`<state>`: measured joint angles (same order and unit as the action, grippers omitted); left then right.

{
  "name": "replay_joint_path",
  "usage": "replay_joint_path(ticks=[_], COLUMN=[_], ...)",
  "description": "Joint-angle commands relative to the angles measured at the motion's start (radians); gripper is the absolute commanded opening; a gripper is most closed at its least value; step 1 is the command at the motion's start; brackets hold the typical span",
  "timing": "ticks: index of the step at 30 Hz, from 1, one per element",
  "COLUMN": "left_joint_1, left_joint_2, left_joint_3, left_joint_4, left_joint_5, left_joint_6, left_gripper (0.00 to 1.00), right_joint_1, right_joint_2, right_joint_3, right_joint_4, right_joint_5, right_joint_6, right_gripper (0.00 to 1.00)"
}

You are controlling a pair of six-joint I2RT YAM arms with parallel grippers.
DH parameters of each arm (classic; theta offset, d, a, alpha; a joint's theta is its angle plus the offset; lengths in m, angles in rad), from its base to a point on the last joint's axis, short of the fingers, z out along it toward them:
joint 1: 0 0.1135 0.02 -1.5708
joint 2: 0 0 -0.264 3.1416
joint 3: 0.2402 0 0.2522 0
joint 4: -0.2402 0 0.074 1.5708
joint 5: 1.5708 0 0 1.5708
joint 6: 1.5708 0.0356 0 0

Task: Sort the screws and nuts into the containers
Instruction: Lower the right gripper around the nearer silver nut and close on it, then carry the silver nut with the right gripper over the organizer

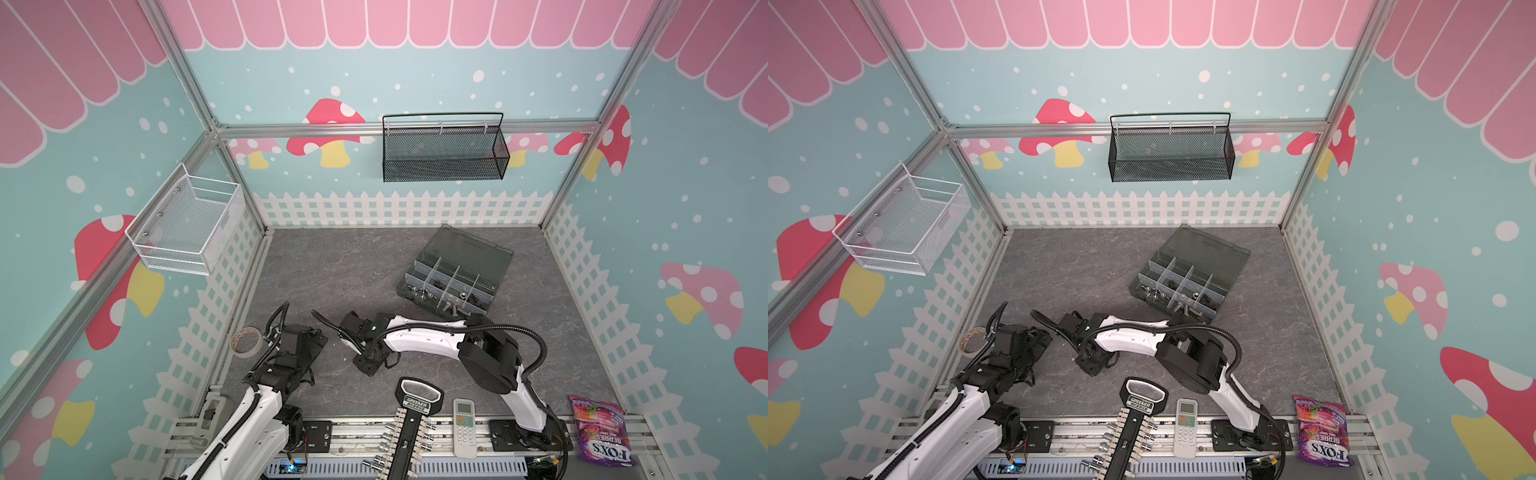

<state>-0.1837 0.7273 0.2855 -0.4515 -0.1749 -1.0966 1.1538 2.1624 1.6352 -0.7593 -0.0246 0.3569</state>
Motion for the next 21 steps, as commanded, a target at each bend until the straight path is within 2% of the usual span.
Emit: replay_joint_path(ticks=[1, 6, 9, 12, 21], left_joint_1=[0.008, 0.007, 0.007, 0.007, 0.009], left_joint_2=[-0.012, -0.011, -0.014, -0.016, -0.016], left_joint_3=[-0.009, -0.009, -0.009, -0.009, -0.010], left_joint_4=[0.005, 0.005, 0.004, 0.000, -0.001], left_joint_5=[0.001, 0.001, 0.001, -0.002, 0.001], left_joint_6=[-0.026, -0.023, -0.023, -0.023, -0.023], left_gripper=[1.00, 1.00, 1.00, 1.00, 1.00], right_joint_1=[0.008, 0.008, 0.007, 0.008, -0.015], right_joint_2=[0.016, 0.034, 0.042, 0.030, -0.027], right_joint_3=[-0.043, -0.038, -0.032, -0.031, -0.040], right_joint_4=[-0.079, -0.064, -0.063, -0.060, -0.063], right_joint_5=[0.010, 0.018, 0.023, 0.037, 0.103], right_joint_6=[0.008, 0.013, 0.013, 0.016, 0.035], right_gripper=[0.40, 0.36, 0.30, 0.24, 0.16])
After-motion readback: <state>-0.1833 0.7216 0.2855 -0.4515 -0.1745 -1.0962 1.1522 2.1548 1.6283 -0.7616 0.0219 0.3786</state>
